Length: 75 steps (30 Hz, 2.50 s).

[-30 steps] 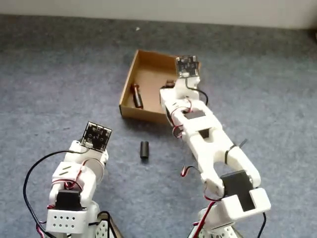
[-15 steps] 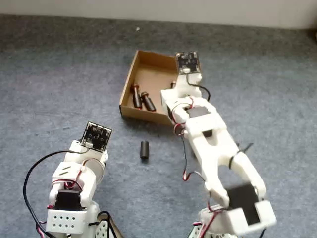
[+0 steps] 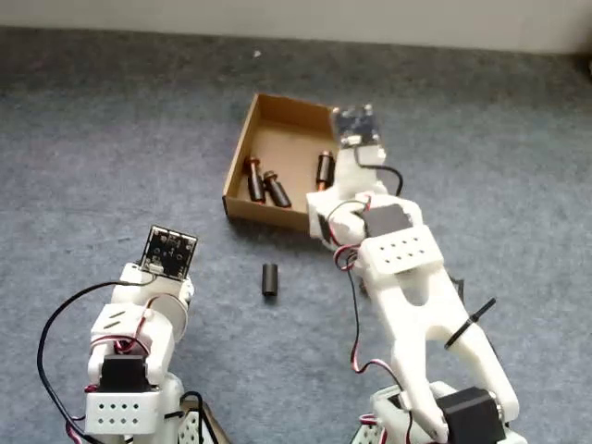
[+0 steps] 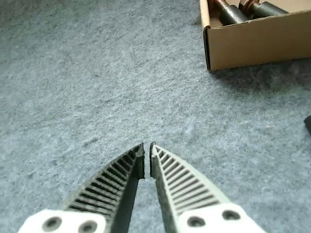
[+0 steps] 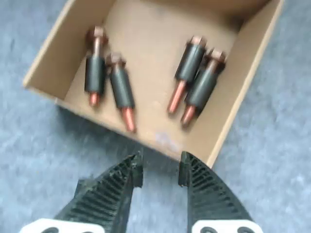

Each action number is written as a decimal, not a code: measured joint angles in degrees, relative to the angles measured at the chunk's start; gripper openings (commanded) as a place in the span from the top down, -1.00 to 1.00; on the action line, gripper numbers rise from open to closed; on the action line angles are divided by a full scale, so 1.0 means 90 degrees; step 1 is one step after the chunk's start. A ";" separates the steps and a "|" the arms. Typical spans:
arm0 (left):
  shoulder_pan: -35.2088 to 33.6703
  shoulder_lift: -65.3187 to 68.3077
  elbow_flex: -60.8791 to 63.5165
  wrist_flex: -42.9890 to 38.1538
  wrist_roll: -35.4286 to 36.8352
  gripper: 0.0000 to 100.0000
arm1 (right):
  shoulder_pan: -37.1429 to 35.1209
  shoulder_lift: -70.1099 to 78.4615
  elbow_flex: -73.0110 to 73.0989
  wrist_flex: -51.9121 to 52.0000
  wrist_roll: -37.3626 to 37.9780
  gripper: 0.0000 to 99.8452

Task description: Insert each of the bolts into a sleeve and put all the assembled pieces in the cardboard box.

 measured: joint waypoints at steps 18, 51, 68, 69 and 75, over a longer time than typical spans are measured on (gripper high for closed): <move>-0.0049 0.0000 0.0000 0.0000 0.0000 0.91 | -0.1895 -0.0059 0.0322 0.0654 -0.1612 0.77; -0.0049 0.0000 0.0000 0.0000 0.0000 0.91 | -0.2383 0.2735 0.0000 -0.0586 -0.1631 0.84; -0.0049 0.0000 0.0000 0.0000 0.0000 0.91 | -0.2081 0.2520 0.0010 -0.0166 -0.0713 0.97; -0.0049 0.0000 0.0000 0.0000 0.0000 0.91 | -0.2042 0.2462 0.0010 -0.0049 -0.0596 0.93; -0.0049 0.0000 0.0000 0.0000 0.0000 0.91 | -0.2032 0.2335 0.0039 0.0225 -0.0420 0.71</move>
